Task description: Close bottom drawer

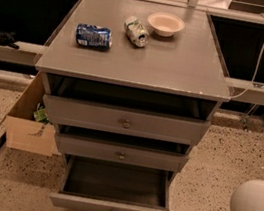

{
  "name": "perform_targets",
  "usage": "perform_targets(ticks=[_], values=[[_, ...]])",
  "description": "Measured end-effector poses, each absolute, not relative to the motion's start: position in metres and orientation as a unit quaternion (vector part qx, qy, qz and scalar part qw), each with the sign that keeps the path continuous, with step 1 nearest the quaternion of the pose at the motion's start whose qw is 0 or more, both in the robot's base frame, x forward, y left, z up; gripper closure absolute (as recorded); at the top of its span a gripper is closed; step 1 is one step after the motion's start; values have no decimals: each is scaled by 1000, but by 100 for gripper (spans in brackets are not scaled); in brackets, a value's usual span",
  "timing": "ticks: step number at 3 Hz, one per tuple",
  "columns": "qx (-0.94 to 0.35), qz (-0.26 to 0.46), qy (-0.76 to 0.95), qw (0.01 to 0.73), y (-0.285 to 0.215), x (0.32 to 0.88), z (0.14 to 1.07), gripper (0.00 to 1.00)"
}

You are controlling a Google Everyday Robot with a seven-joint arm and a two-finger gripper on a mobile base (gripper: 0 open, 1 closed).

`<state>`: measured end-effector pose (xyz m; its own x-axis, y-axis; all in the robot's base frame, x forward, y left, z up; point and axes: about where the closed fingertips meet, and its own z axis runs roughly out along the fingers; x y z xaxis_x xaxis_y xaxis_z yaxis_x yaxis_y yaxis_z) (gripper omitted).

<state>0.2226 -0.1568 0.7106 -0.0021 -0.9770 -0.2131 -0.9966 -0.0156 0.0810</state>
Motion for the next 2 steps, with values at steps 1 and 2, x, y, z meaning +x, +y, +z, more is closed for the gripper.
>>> perform_targets(ticks=[1, 2], values=[[-705, 104, 700, 45, -155, 224, 710, 0], [-707, 99, 699, 38, -148, 232, 708, 0]])
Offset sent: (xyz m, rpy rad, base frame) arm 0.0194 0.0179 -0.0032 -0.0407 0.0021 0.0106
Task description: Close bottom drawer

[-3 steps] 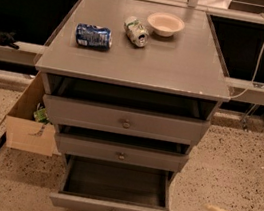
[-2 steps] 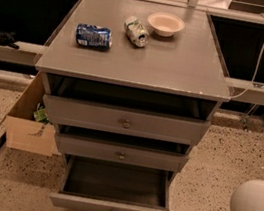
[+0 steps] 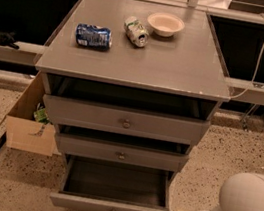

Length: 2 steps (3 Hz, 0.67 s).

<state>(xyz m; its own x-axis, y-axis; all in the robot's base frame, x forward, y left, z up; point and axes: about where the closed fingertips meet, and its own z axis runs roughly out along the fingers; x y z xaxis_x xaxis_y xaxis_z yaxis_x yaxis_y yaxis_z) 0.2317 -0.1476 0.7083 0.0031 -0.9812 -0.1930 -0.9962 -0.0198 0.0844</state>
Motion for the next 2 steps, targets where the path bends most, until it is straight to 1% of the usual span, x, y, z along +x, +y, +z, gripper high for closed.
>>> perform_targets(ticks=[1, 2], values=[[-715, 95, 691, 41, -116, 272, 697, 0], [-698, 106, 707, 31, -80, 325, 673, 0]])
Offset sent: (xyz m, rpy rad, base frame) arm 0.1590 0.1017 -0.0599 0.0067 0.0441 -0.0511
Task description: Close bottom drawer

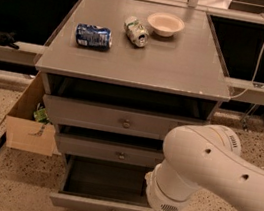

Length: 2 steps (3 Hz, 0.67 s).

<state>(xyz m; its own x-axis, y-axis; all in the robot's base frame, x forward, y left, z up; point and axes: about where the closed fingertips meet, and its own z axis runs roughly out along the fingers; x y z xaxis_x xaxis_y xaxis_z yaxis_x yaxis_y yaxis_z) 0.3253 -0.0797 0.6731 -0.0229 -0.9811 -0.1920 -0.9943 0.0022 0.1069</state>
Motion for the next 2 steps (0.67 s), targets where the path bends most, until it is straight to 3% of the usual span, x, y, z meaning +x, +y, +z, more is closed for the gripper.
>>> perform_targets(ticks=[2], values=[[-692, 130, 710, 25, -80, 327, 654, 0]])
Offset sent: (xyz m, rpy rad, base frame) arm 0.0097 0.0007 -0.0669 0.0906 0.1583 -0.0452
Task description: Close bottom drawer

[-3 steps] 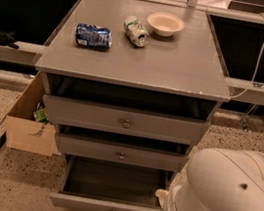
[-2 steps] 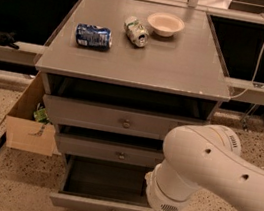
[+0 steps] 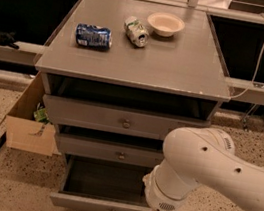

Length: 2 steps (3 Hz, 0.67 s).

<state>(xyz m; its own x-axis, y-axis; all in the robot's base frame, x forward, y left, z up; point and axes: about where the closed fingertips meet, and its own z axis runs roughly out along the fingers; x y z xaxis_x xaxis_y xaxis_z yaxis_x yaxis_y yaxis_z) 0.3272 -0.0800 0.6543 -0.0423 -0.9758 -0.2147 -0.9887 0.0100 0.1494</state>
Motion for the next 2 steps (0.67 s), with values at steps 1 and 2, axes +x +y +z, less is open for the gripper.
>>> perform_targets(ticks=[1, 2], values=[[-678, 180, 712, 3, -71, 337, 600, 0], [-665, 219, 714, -20, -68, 357, 551, 0]])
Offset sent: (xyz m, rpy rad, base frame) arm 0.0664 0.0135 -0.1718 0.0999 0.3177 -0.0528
